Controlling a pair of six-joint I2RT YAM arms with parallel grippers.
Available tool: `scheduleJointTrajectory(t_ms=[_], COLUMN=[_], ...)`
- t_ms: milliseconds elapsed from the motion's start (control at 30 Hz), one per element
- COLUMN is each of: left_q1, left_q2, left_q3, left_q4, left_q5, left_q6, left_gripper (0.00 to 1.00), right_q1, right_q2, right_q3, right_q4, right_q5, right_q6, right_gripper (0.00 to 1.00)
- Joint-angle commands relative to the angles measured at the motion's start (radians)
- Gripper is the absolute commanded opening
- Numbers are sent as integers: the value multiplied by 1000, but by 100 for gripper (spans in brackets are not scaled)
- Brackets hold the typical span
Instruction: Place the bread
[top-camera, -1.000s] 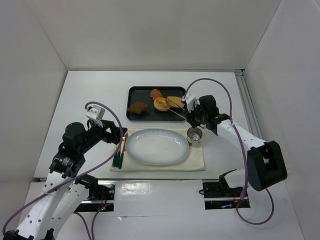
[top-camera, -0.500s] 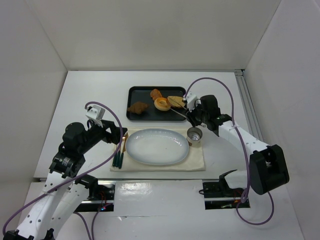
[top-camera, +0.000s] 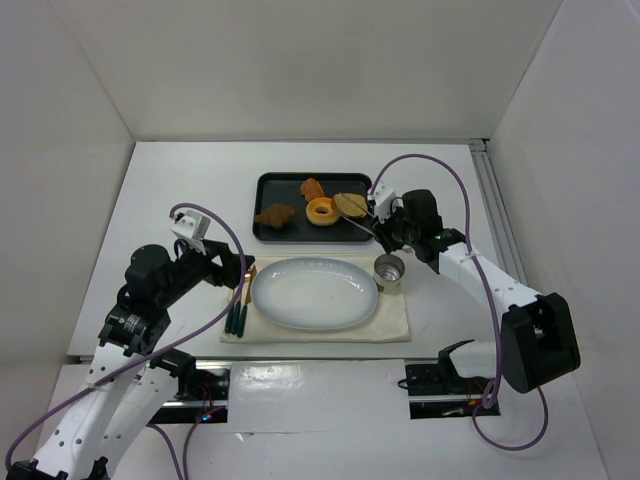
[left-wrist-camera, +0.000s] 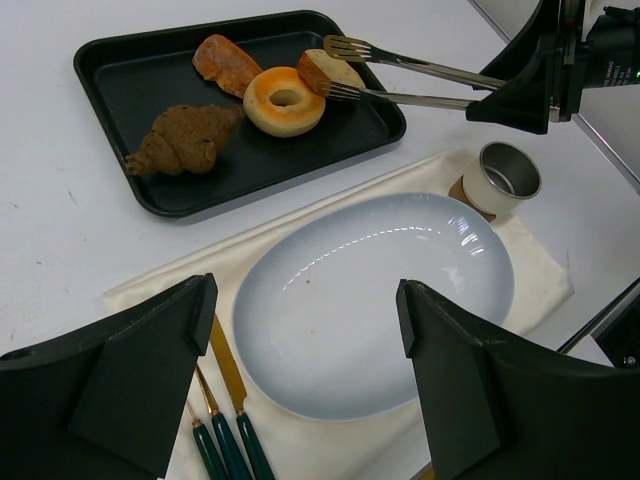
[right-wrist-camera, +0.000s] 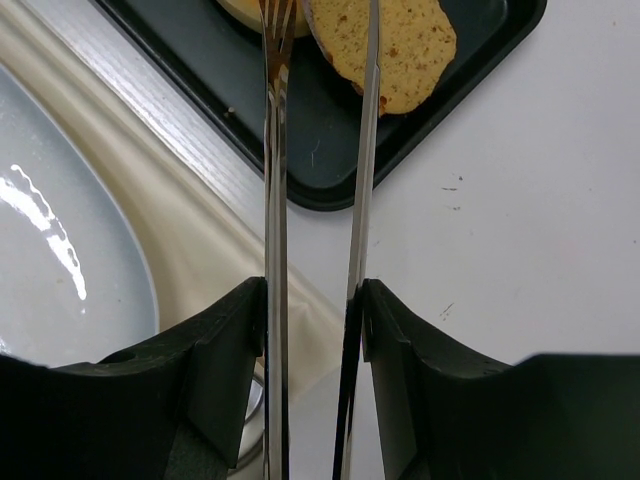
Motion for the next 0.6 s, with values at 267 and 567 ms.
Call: scheduleJointTrajectory(t_ms=[267, 567], left_q1=[-2, -2], left_q2=[-4, -4], left_q3=[3, 3], left_q4=[41, 41], left_q5=[5, 5], left_q6=[16, 16], left_gripper=[90, 90], right_q1=[9, 18], right_q2=[35, 74], right_q3=[33, 42], right_q4=[43, 52], right_q5=[11, 29], right_q6=[-1, -10], right_gripper=[52, 52])
